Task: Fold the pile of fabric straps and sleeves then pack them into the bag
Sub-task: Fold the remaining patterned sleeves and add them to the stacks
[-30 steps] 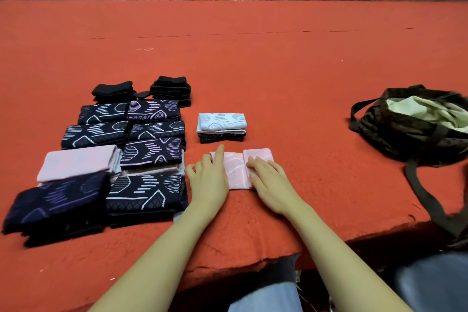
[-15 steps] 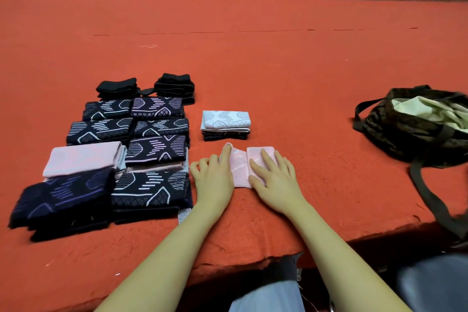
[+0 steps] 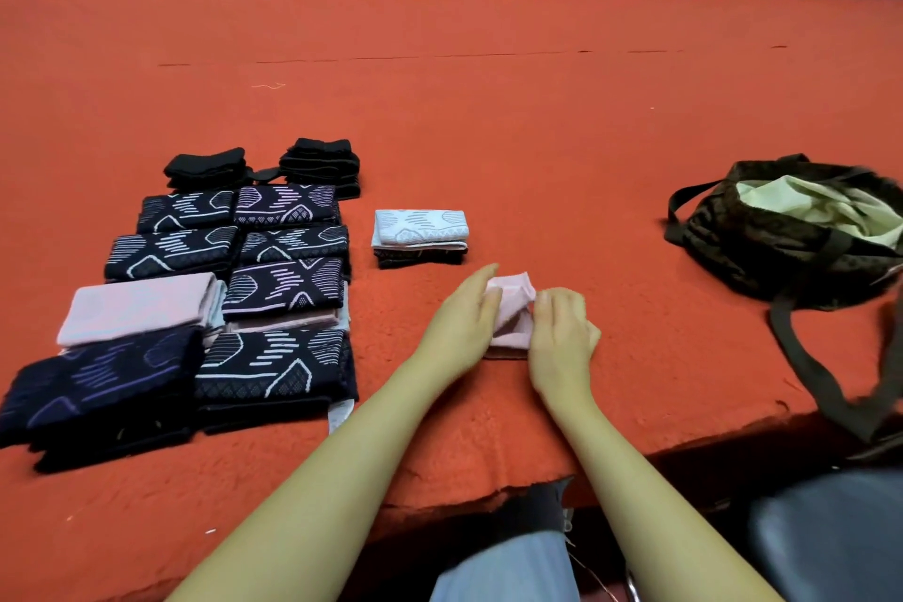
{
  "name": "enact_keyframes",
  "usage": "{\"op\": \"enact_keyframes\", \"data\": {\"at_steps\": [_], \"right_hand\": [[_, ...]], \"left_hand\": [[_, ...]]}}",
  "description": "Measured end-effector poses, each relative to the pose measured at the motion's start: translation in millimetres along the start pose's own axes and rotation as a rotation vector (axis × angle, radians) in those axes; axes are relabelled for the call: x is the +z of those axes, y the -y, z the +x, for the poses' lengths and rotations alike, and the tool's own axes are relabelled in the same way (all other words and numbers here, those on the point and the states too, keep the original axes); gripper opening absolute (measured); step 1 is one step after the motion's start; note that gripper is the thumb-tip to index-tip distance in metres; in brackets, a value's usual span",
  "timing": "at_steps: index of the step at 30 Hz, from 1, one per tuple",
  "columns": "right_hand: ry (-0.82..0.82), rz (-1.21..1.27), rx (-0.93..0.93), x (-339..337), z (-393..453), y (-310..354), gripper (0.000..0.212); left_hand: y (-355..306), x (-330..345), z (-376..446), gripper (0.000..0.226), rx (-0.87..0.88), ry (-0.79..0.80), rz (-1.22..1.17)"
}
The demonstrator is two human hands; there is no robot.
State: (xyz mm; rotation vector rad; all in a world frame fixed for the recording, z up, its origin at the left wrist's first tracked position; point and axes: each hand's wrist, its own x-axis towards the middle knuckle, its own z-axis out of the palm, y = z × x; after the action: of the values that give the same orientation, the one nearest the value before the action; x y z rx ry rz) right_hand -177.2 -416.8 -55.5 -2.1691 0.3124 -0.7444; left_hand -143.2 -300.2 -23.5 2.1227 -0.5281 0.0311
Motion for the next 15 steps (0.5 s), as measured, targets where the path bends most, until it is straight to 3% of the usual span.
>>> {"op": "enact_keyframes", "data": {"at_steps": [2,6,9,15], "right_hand": [[-0.031,-0.095,0.04,-1,0,-1,0.047],[-0.027,-0.2,0.082,0,-1,-5,0.02],[-0.004,-0.285,0.113,2,-2,-7,0.024],[0.089,-0.415,0.133,7,2,-12,0.038]], "left_hand": [[10,2,0,0.041,0.072,0.057,0.185],[17,-1,5,0.051,0.07,0.321,0.648],[18,-7,10,0.054,0.037,0.454,0.769],[13,-15,25,0.054,0.089,0.566,0.903]]}}
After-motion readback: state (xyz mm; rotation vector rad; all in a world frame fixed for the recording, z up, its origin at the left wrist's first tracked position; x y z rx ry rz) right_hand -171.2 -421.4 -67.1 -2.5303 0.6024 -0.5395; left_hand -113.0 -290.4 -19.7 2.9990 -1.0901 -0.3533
